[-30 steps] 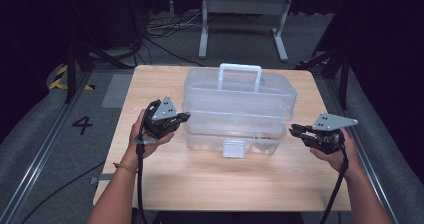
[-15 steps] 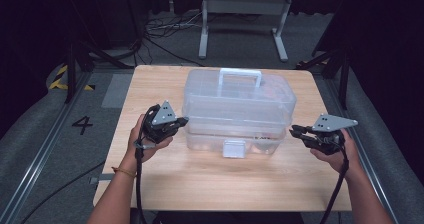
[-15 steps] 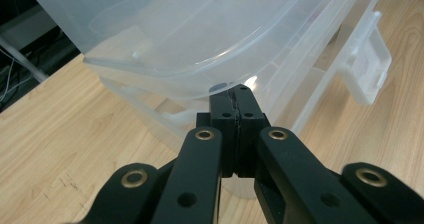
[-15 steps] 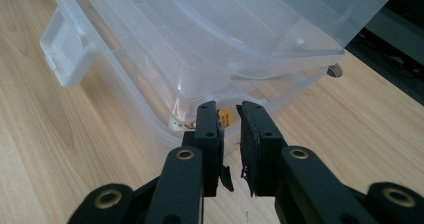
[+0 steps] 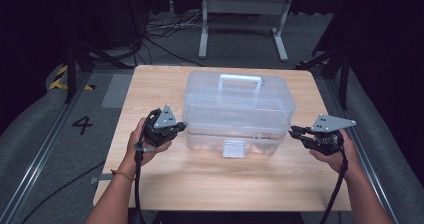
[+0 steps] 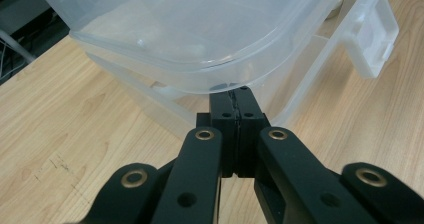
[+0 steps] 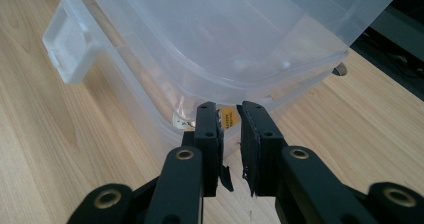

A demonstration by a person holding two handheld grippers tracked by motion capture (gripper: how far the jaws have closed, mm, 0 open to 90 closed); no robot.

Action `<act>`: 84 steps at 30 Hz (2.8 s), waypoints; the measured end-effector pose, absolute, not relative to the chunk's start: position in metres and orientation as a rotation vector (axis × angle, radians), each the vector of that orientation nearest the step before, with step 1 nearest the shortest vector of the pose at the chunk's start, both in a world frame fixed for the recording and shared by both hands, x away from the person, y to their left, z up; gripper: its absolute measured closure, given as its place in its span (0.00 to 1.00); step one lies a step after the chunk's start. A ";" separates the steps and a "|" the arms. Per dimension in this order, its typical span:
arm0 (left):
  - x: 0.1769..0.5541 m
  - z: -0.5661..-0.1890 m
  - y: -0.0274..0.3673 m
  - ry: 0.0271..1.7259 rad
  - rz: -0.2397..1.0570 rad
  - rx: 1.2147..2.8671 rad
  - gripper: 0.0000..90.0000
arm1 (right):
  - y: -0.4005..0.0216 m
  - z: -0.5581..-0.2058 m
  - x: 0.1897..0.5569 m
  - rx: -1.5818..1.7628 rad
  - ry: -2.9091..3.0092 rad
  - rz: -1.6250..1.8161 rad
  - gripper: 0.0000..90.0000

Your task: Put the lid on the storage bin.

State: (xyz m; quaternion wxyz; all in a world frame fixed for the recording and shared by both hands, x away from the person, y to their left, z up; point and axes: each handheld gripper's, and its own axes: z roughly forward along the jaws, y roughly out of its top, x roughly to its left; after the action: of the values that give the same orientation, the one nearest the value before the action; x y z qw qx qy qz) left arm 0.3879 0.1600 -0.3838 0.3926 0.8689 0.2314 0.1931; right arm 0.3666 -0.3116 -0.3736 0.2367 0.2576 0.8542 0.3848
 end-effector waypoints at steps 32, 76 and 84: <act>0.387 -0.396 0.166 0.613 0.523 2.273 1.00 | -0.310 -0.379 0.367 0.682 2.425 1.025 0.76; 0.381 -0.399 0.160 0.646 0.589 2.396 0.45 | -0.304 -0.379 0.367 0.655 2.373 0.888 0.36; 0.373 -0.403 0.161 0.685 0.630 2.395 0.32 | -0.313 -0.394 0.355 0.678 2.366 0.836 0.31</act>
State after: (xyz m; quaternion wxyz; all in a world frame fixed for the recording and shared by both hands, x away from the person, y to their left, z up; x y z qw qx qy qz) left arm 0.3729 0.1612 -0.4034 0.2823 0.8942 0.2556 0.2353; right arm 0.3545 -0.3130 -0.3939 0.2679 0.2512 0.8770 0.3099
